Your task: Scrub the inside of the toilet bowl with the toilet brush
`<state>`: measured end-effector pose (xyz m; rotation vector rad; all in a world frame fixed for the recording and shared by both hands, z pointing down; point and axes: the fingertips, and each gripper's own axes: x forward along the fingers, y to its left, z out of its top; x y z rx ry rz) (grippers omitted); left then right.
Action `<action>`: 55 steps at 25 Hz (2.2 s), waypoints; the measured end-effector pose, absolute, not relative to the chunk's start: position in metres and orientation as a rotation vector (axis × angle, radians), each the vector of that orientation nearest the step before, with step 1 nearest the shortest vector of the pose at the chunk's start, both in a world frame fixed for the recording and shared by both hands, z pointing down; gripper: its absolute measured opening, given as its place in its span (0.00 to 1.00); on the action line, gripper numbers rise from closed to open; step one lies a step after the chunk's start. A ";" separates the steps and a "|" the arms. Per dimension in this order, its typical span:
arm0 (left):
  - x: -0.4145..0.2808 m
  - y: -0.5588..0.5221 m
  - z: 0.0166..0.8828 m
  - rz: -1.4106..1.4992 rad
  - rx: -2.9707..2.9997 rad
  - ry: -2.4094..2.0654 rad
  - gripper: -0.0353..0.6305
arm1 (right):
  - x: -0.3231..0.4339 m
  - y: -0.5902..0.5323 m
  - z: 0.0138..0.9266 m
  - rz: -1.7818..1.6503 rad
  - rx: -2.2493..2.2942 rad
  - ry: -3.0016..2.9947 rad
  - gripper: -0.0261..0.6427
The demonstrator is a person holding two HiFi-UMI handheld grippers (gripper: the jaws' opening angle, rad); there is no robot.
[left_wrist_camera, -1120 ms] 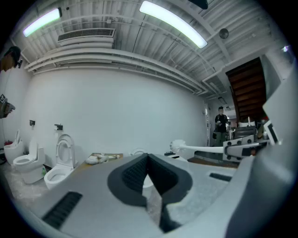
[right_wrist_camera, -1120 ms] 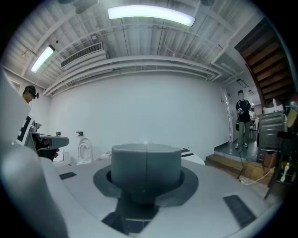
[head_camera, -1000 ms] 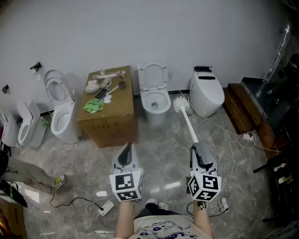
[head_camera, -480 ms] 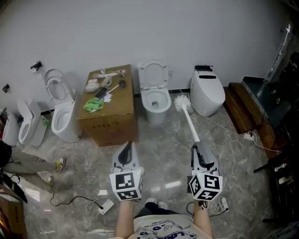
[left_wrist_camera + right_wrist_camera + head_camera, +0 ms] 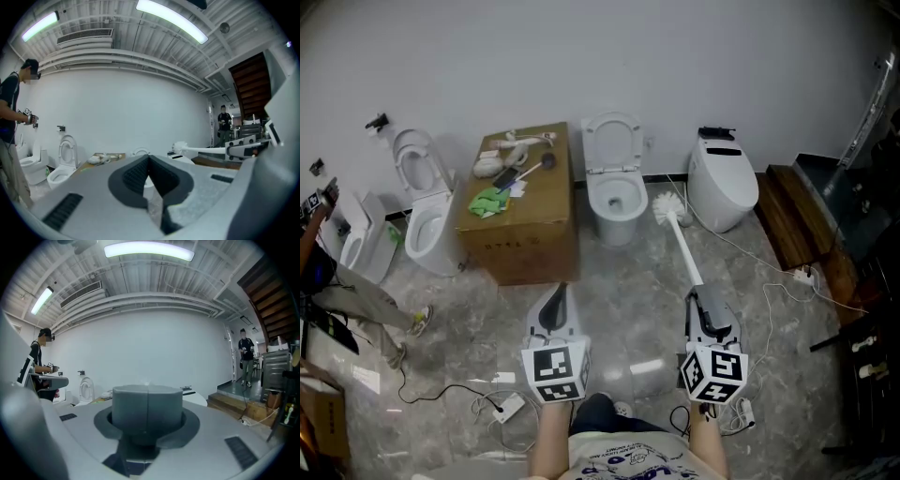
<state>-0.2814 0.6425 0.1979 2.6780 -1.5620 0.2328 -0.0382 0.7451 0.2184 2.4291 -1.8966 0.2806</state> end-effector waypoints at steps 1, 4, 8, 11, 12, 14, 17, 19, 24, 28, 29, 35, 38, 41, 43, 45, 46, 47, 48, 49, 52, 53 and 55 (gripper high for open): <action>-0.280 0.642 0.200 0.240 2.671 -1.563 0.06 | -0.036 0.744 0.221 0.289 2.425 -1.895 0.28; -0.275 0.637 0.207 0.258 2.649 -1.561 0.06 | -0.030 0.737 0.228 0.315 2.412 -1.887 0.28; -0.263 0.623 0.215 0.270 2.653 -1.553 0.06 | -0.017 0.725 0.237 0.341 2.409 -1.882 0.28; -0.255 0.603 0.220 0.275 2.653 -1.549 0.06 | -0.010 0.704 0.243 0.352 2.407 -1.878 0.28; -0.252 0.593 0.222 0.275 2.653 -1.547 0.06 | -0.007 0.695 0.245 0.354 2.405 -1.876 0.28; -0.245 0.569 0.224 0.274 2.653 -1.540 0.06 | -0.001 0.673 0.247 0.355 2.403 -1.871 0.28; -0.236 0.526 0.227 0.270 2.657 -1.532 0.06 | 0.007 0.631 0.250 0.352 2.401 -1.861 0.28; -0.229 0.494 0.225 0.265 2.665 -1.526 0.06 | 0.015 0.601 0.248 0.350 2.405 -1.855 0.28; -0.208 0.406 0.211 0.239 2.680 -1.513 0.06 | 0.035 0.521 0.241 0.345 2.415 -1.835 0.28; -0.195 0.340 0.208 0.235 2.682 -1.503 0.06 | 0.048 0.461 0.239 0.348 2.425 -1.819 0.28; -0.192 0.328 0.209 0.237 2.681 -1.499 0.06 | 0.050 0.448 0.240 0.353 2.423 -1.814 0.28; -0.179 0.269 0.226 0.290 2.655 -1.486 0.06 | 0.066 0.390 0.256 0.421 2.395 -1.797 0.28; -0.171 0.247 0.234 0.313 2.643 -1.482 0.06 | 0.073 0.366 0.264 0.448 2.369 -1.790 0.28; -0.162 0.225 0.247 0.335 2.601 -1.487 0.06 | 0.085 0.342 0.275 0.476 2.337 -1.788 0.28; -0.153 0.209 0.255 0.351 2.581 -1.493 0.06 | 0.095 0.322 0.282 0.493 2.316 -1.793 0.28; -0.145 0.192 0.262 0.367 2.567 -1.509 0.06 | 0.107 0.300 0.289 0.506 2.295 -1.805 0.28; -0.141 0.182 0.264 0.374 2.558 -1.523 0.06 | 0.113 0.287 0.292 0.512 2.282 -1.815 0.28; -0.137 0.171 0.265 0.380 2.550 -1.539 0.06 | 0.118 0.273 0.295 0.519 2.268 -1.827 0.28; -0.132 0.159 0.265 0.382 2.542 -1.554 0.06 | 0.124 0.259 0.298 0.526 2.252 -1.840 0.28; -0.127 0.147 0.265 0.382 2.537 -1.567 0.06 | 0.129 0.245 0.301 0.532 2.236 -1.853 0.28; -0.108 0.112 0.268 0.396 2.517 -1.601 0.06 | 0.148 0.202 0.307 0.548 2.192 -1.887 0.28; -0.101 0.100 0.269 0.402 2.508 -1.611 0.06 | 0.155 0.188 0.308 0.554 2.176 -1.897 0.28; -0.088 0.079 0.272 0.414 2.479 -1.625 0.06 | 0.167 0.162 0.311 0.567 2.140 -1.915 0.28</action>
